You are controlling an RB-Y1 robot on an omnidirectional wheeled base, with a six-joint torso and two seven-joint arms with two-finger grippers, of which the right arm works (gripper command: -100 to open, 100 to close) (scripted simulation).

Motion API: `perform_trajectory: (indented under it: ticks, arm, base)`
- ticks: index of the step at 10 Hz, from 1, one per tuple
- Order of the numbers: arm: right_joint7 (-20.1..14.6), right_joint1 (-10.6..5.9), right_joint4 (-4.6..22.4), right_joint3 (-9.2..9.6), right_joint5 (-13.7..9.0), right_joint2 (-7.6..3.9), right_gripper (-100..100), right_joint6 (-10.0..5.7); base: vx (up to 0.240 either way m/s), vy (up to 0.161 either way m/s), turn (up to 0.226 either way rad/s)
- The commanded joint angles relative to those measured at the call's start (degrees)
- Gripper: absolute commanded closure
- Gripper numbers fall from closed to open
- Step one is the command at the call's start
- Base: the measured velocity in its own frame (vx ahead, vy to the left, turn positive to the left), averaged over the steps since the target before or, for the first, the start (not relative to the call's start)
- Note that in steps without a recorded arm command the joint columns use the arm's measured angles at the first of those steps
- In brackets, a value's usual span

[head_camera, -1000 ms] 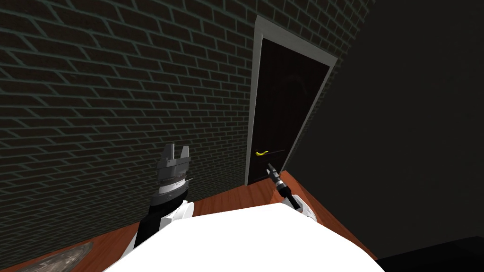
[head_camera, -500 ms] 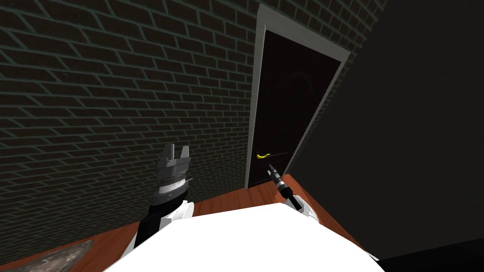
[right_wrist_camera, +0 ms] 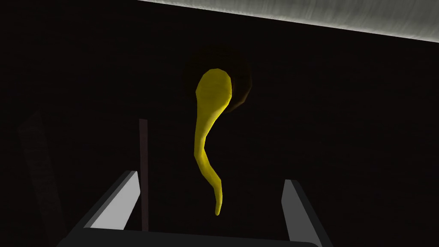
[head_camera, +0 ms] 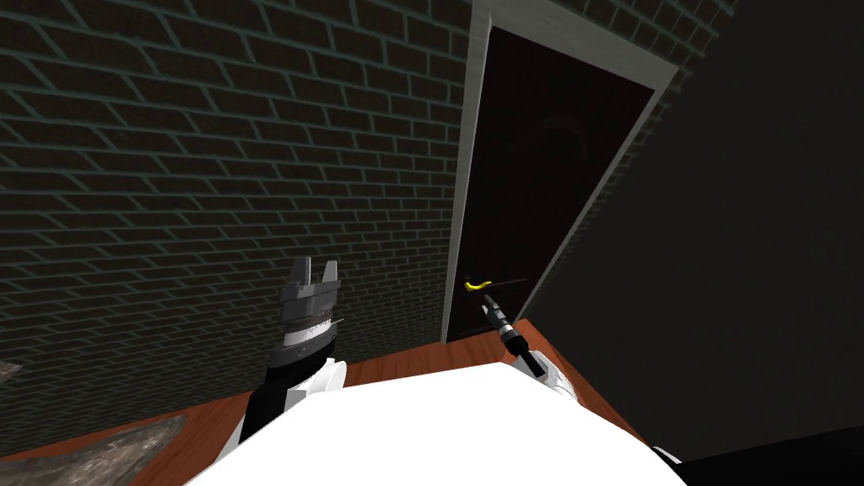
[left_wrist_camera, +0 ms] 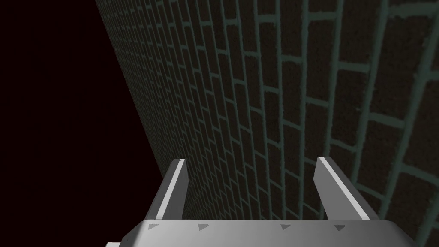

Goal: Pull the door open

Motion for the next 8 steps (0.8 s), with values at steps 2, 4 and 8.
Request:
perform_trajectory:
  ticks: [2, 4, 8]
  arm:
    - [0.17, -0.53, 2.62, -1.26, -0.83, -0.35, -100, -1.23]
    - [0.09, -0.78, 5.72, -3.34, -2.25, -1.35, -100, -2.62]
    - [0.09, -0.67, 6.15, -3.99, -2.68, -1.62, 100, -2.71]
  base:
    - [0.125, 0.033, 0.133]
    - [0.197, 0.035, 0.284]
    - [0.112, 0.014, 0.070]
